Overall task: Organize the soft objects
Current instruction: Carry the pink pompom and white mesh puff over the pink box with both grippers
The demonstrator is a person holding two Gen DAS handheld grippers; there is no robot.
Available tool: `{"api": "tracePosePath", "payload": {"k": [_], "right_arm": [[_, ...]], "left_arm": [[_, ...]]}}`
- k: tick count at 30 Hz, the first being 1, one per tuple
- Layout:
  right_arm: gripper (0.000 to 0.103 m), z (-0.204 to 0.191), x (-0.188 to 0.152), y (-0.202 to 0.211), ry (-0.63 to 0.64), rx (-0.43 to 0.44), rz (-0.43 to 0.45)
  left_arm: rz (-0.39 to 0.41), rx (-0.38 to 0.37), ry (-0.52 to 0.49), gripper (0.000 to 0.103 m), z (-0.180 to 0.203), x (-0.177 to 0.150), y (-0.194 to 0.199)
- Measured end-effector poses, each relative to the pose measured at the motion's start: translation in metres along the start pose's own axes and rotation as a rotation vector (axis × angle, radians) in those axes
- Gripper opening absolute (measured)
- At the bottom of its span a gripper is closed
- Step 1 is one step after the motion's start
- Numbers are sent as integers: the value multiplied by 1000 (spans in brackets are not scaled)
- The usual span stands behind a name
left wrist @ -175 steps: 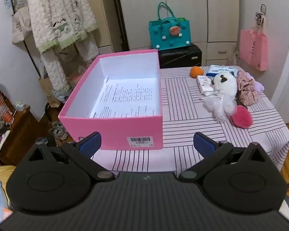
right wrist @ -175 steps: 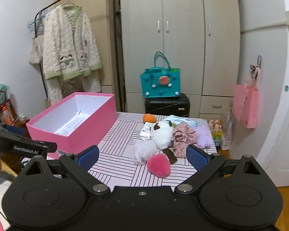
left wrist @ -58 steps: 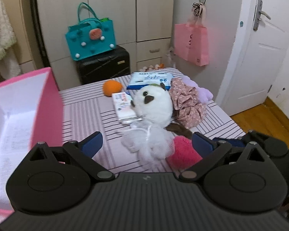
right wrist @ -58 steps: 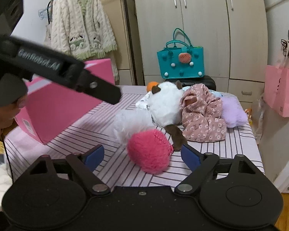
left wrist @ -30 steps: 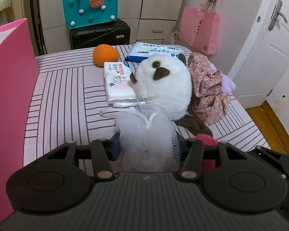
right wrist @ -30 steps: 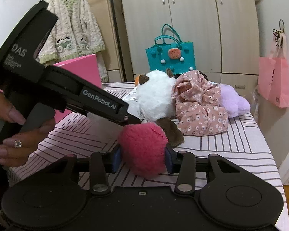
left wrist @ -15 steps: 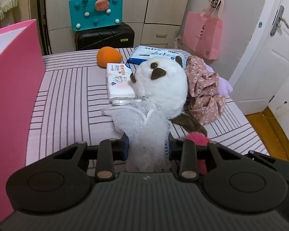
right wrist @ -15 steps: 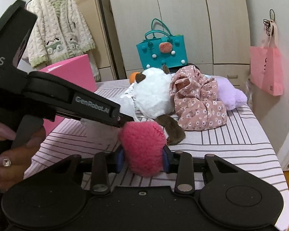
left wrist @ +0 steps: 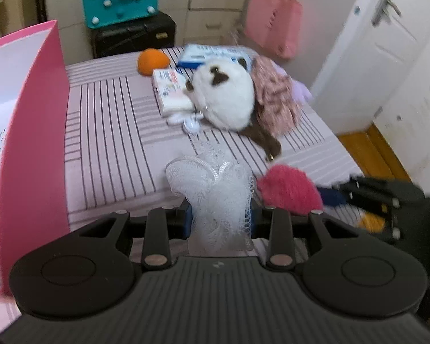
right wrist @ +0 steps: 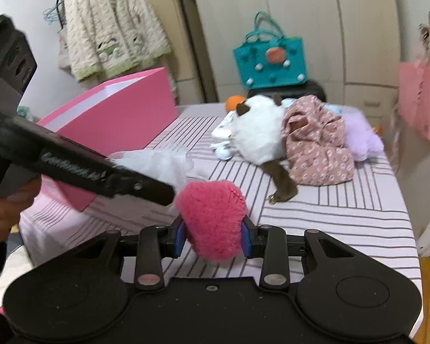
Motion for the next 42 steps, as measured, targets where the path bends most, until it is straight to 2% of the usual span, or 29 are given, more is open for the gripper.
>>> {"api": "tracePosePath", "payload": {"k": [6,13,23,29,33,37,42], "right_arm": [[42,-11,11,6,18,75,-71],[42,-33,28,13,16,185,-153],[42,-83,60,17,49,340,-270],[42,-111,84,7,64,438,-297],[43,-129,98,-3,129,453,-241],[43,-139,111,-23,134,487,-197],[43,-146,137,-54,185,476,-131]], "left_arm": [[-78,-14,-40,33,-4,-3,27],[-188,-85,-30,33,-6,-6,61],[-244,-72,-21,33,-26,-7,122],[-183,-10,11,33,-51,-4,167],[-97,18,23,33,-70,6,187],[-33,41,25,33,-86,19,187],[18,54,38,33,-111,39,175]]}}
Point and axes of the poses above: each gripper's, at about its wrist camera, not at the fingertips, and y roughly against the way its jaws point, z to its right, x to its top, the point moved 2 cm from there along -y, roughly the way its jaws point, and after that the axes turned 12 degrees about z, right-handed, at the moved point
